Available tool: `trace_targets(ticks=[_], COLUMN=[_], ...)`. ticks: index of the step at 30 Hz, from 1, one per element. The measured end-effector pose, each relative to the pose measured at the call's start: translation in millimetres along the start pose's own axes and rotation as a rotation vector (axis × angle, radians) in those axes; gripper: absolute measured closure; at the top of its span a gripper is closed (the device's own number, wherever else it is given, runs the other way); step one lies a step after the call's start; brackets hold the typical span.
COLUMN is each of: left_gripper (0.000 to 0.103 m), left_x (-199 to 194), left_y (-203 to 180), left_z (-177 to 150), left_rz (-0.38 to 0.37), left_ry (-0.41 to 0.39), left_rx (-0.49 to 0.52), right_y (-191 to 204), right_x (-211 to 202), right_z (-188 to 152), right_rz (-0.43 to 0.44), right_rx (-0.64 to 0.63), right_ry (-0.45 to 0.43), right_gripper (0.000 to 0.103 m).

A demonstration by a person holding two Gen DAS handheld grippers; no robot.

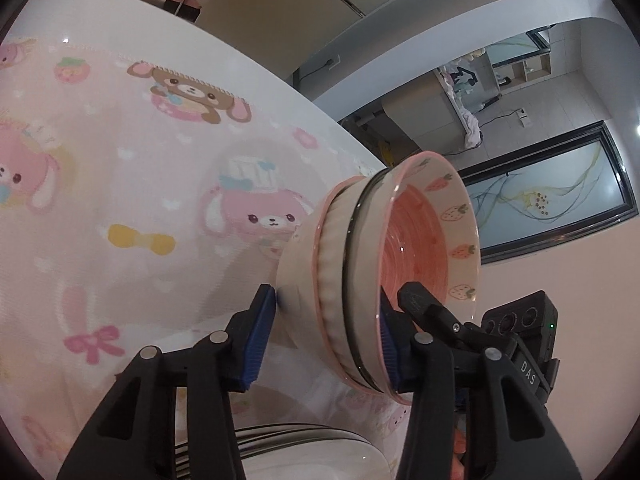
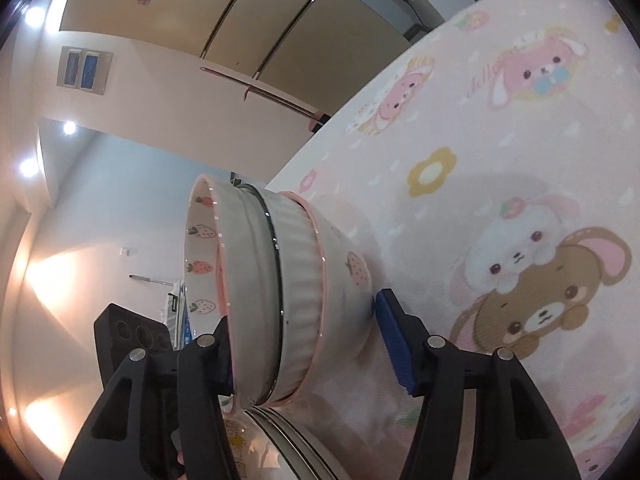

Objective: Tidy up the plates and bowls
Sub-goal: 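Lift the bowl stack with both grippers and carry it toward the plates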

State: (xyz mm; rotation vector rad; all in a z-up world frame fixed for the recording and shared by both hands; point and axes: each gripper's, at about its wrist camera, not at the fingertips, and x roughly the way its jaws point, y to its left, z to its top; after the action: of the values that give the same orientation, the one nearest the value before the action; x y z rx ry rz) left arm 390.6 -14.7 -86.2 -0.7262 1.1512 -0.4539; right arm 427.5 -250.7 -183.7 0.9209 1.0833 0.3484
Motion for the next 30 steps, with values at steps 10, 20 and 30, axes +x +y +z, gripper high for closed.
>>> trace_targets(ticks=[10, 20, 30], left_gripper=[0.056, 0.061, 0.061], left_x=[9.5, 6.9, -14.0], left_y=[12.7, 2.7, -18.4], left_z=[0.4, -0.4, 0.6], left_rz=[-0.022, 0.035, 0.026], left_ry=[0.006, 0.020, -0.034], left_rx=[-0.062, 0.025, 0.078], right_y=[-6.0, 2.0, 20.9], right_x=[12.4, 10.2, -5.5], right_z=[-5.2, -4.3, -2.7], right_rz=[0.018, -0.045, -0.007], right_rx=[0.010, 0.003, -0.035], right_ry=[0.018, 0.041, 0.015], right_gripper=[0.051, 0.054, 0.054])
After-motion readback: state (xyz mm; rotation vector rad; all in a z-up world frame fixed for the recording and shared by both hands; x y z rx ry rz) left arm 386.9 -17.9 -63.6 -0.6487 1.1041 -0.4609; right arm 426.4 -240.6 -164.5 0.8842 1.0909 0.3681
